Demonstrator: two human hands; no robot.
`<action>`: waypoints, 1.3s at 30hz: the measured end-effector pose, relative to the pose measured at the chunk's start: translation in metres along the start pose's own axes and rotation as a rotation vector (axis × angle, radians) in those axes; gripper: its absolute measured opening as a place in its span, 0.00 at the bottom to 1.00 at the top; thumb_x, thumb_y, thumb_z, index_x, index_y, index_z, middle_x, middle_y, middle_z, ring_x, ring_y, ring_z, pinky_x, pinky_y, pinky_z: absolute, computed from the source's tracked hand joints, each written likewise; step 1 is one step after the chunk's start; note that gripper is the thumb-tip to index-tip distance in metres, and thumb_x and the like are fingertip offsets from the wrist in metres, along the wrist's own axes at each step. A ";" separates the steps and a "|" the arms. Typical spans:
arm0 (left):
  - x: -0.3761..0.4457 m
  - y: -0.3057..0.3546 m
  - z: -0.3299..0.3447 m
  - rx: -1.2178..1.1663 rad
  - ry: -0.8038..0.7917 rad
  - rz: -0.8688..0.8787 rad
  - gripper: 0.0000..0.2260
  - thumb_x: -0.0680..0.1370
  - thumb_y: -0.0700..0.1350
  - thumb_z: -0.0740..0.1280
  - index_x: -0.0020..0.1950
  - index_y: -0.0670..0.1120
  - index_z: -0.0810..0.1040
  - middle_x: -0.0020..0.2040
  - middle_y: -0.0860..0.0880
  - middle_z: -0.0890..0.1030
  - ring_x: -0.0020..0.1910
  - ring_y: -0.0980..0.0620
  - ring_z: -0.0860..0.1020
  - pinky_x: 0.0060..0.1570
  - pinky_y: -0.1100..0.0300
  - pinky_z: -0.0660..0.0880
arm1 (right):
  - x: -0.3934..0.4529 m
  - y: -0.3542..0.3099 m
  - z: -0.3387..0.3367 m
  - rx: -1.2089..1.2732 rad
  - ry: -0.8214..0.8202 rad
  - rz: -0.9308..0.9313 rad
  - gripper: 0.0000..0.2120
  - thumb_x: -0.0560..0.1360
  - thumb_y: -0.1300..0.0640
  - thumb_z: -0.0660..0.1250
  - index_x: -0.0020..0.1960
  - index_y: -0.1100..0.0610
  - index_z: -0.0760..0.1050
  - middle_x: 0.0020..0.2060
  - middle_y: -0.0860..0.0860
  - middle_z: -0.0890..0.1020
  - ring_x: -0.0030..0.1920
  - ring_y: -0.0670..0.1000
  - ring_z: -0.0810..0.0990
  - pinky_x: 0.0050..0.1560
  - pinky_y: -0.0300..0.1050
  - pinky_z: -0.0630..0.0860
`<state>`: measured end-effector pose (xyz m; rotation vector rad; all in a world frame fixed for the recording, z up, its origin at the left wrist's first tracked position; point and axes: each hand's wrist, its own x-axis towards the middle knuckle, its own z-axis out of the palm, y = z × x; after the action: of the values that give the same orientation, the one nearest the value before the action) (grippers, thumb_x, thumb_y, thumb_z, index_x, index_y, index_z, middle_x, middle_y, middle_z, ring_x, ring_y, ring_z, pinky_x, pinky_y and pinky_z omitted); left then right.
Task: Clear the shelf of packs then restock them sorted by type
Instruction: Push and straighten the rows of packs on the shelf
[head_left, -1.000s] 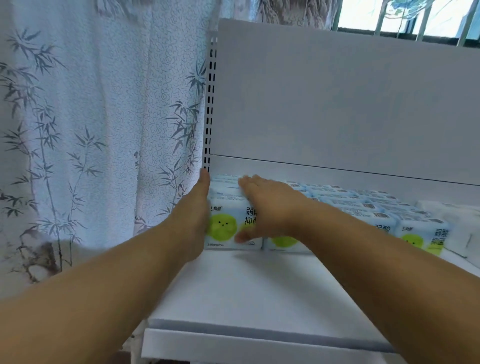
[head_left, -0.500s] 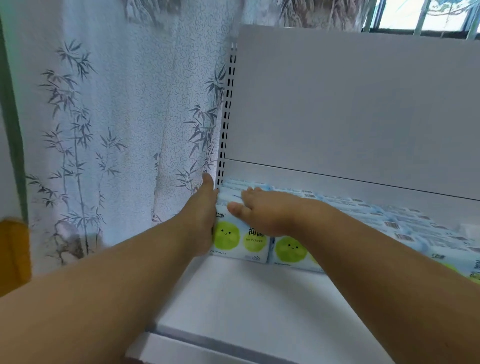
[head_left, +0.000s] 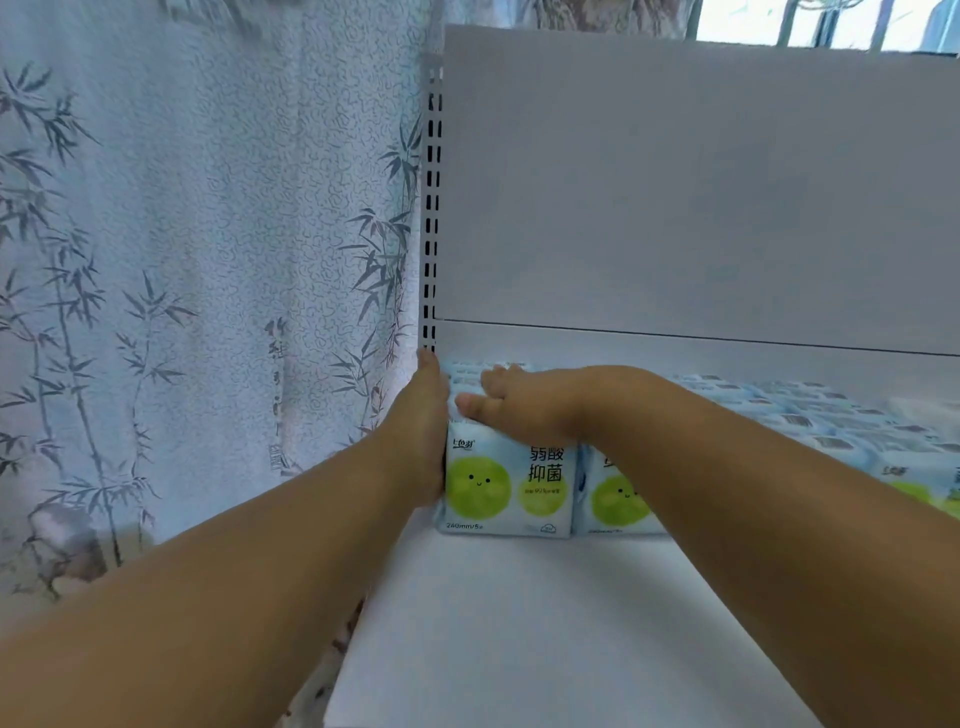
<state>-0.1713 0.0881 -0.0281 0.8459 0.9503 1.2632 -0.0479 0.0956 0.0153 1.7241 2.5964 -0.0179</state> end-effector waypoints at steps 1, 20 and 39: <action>0.001 0.000 -0.002 -0.002 -0.021 -0.004 0.34 0.79 0.69 0.46 0.59 0.47 0.80 0.49 0.40 0.85 0.43 0.42 0.85 0.38 0.52 0.83 | -0.001 0.001 -0.003 0.013 -0.015 0.012 0.35 0.80 0.34 0.42 0.81 0.53 0.47 0.80 0.52 0.49 0.79 0.52 0.48 0.77 0.54 0.46; 0.022 -0.004 -0.006 -0.120 -0.049 0.013 0.30 0.80 0.67 0.49 0.52 0.45 0.78 0.37 0.42 0.85 0.33 0.47 0.85 0.34 0.55 0.78 | 0.035 -0.006 -0.007 0.121 0.017 0.100 0.33 0.81 0.36 0.42 0.79 0.54 0.56 0.78 0.53 0.59 0.77 0.54 0.58 0.75 0.53 0.53; 0.021 -0.001 -0.011 -0.024 -0.107 -0.064 0.35 0.77 0.71 0.48 0.52 0.44 0.79 0.40 0.39 0.85 0.35 0.44 0.85 0.39 0.54 0.75 | -0.040 -0.020 0.029 -0.375 0.338 -0.185 0.59 0.64 0.33 0.74 0.79 0.53 0.43 0.78 0.55 0.54 0.77 0.55 0.56 0.75 0.50 0.56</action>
<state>-0.1797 0.1085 -0.0356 0.8495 0.8682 1.1611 -0.0508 0.0498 -0.0123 1.4553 2.7360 0.7662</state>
